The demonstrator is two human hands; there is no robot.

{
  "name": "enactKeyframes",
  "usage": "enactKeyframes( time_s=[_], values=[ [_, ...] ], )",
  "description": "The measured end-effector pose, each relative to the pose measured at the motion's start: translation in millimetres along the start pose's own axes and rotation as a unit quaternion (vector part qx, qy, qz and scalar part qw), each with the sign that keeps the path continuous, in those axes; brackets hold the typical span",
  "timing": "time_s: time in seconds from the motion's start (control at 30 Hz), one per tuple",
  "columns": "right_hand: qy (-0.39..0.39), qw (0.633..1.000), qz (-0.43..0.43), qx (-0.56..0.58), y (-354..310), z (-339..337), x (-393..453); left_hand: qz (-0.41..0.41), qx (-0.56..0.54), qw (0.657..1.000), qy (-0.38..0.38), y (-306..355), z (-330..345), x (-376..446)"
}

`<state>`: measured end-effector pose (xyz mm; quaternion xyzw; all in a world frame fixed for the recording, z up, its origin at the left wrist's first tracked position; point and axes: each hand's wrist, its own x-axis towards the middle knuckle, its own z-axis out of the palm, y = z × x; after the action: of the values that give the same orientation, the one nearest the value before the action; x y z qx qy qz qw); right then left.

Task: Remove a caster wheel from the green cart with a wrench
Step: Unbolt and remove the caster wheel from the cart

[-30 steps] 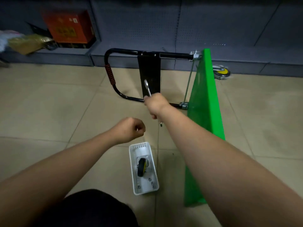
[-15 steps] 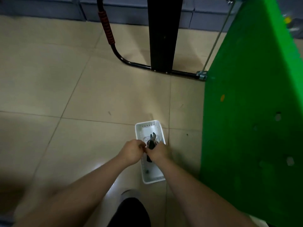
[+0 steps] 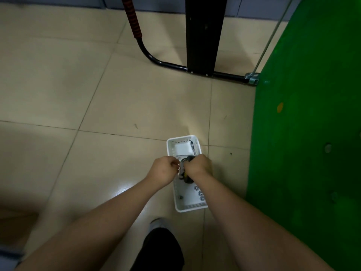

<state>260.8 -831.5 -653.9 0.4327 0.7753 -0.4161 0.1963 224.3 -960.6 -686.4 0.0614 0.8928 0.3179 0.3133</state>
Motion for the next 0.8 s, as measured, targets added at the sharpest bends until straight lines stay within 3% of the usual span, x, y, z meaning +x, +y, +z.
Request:
enactKeyframes(
  time_s=[0.13, 0.23, 0.4, 0.57, 0.8],
  values=[
    [0.022, 0.999, -0.029, 0.027, -8.5, -30.1, -13.4, 0.010, -0.056, 0.998, 0.035, 7.1, -3.4, -3.3],
    [0.066, 0.995, -0.065, 0.025, -10.4, -48.2, -15.8, 0.023, -0.058, 0.998, 0.015, 11.3, 8.2, -3.5],
    [0.122, 0.990, -0.071, 0.021, 4.9, -65.1, -10.8, 0.058, 0.082, 0.994, -0.041, 11.1, 42.7, -1.1],
    [0.150, 0.988, -0.023, 0.001, 45.0, -59.2, -7.9, 0.117, 0.224, 0.960, -0.123, -7.4, 79.8, 7.8],
    [0.184, 0.983, 0.015, 0.005, 78.1, -53.0, 1.1, 0.198, 0.353, 0.906, -0.125, -16.3, 110.3, 15.3]
  ],
)
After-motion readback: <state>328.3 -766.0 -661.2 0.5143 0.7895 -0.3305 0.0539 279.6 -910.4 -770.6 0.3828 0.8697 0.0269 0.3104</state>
